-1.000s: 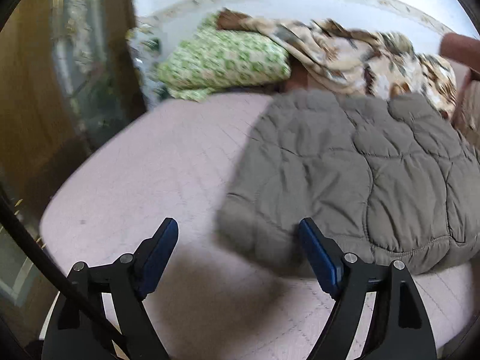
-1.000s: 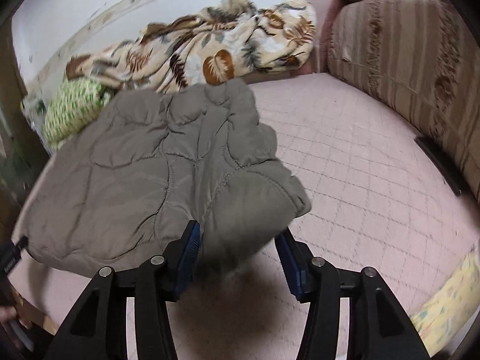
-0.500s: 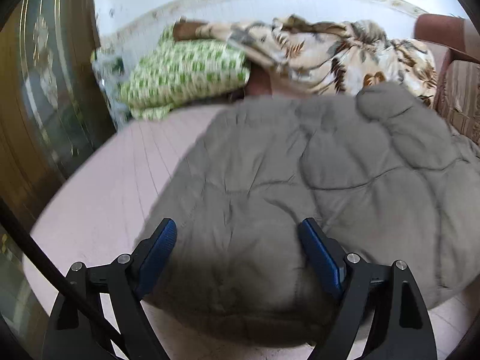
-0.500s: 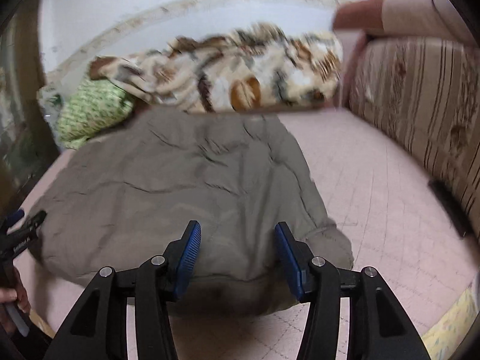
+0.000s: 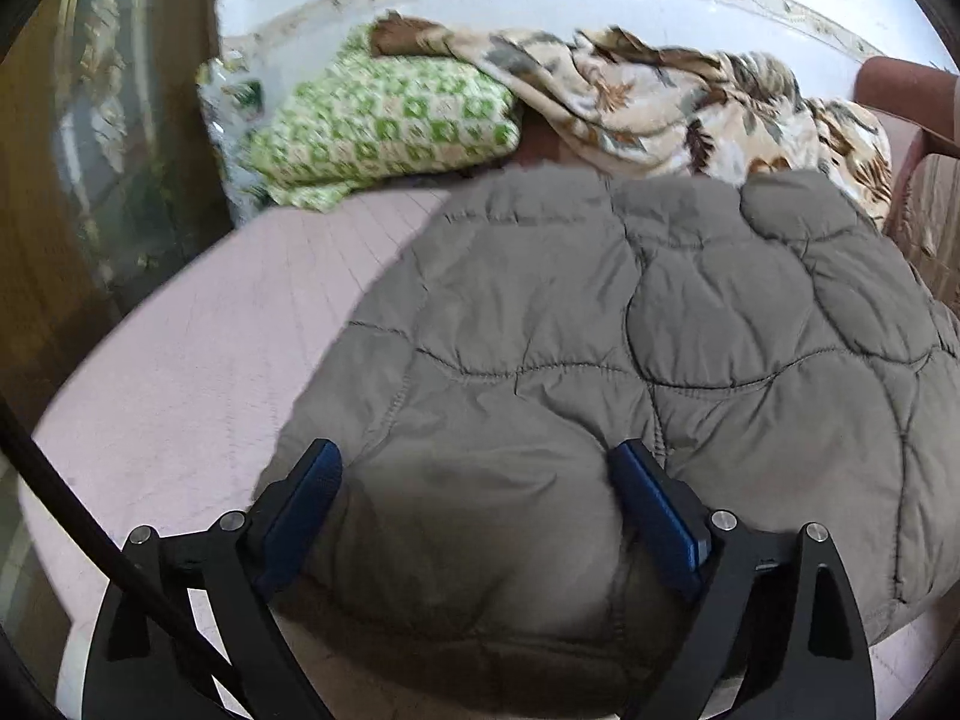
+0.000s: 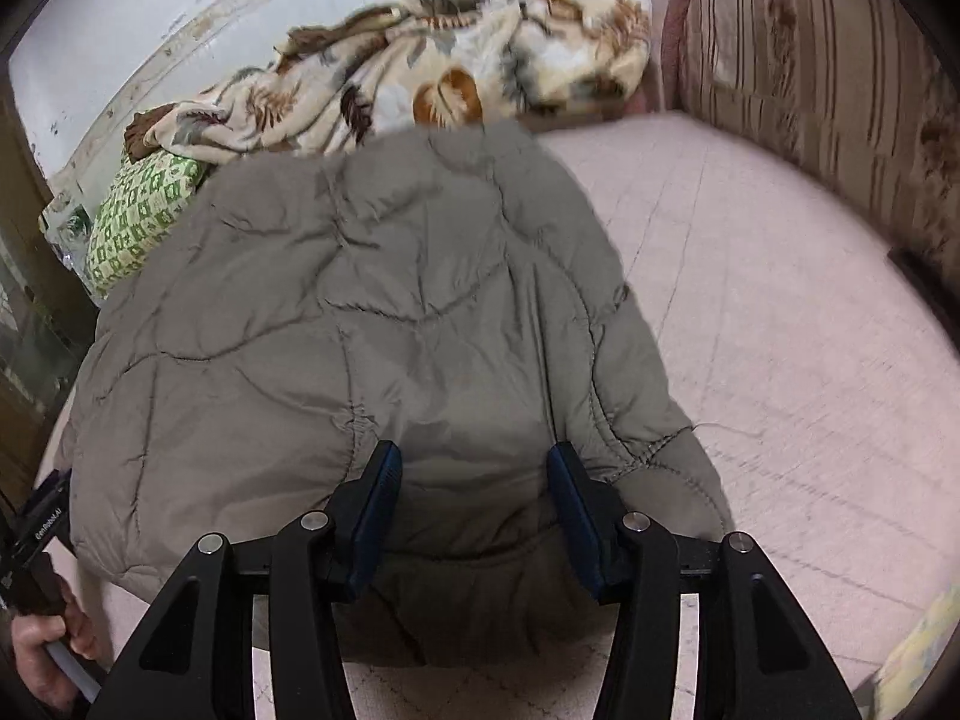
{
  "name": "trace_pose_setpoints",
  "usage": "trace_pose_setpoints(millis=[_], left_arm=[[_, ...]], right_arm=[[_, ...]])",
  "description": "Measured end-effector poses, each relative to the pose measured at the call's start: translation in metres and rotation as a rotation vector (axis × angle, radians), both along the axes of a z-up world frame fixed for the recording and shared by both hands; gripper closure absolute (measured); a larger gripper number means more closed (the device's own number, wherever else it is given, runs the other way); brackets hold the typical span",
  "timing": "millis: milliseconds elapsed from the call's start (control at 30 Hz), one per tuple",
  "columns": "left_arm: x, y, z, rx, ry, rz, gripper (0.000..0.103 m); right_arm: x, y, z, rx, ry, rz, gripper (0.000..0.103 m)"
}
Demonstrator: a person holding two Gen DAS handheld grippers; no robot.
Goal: Fold large clothes
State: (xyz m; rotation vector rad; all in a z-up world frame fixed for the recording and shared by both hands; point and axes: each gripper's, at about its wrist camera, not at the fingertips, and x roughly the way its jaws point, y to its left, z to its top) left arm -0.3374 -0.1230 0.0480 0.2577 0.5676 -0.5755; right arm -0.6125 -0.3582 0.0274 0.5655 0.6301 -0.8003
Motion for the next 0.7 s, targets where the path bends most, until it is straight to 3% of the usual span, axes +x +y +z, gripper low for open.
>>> trace_pose_setpoints(millis=[100,133,333,433,700], left_arm=[[-0.028,0.006,0.023,-0.023,-0.017,-0.031,0.012],[-0.042,0.010,0.033,-0.036,-0.029,-0.038,0.011],[-0.123,0.045,0.075,-0.106,-0.094,-0.105,0.007],[-0.155,0.065,0.079,-0.113,-0.103,-0.148,0.005],[-0.157,0.078,0.083,-0.121,-0.050,-0.184,0.004]], right_arm=[[-0.002,0.035,0.030,-0.166,0.012,0.029,0.043],[-0.003,0.046,0.038,-0.196,0.011,0.031,0.035],[-0.025,0.145,0.090,-0.334,-0.144,0.029,0.011],[-0.032,0.189,0.097,-0.401,-0.160,0.062,0.007],[-0.031,0.233,0.105,-0.483,-0.123,0.105,0.002]])
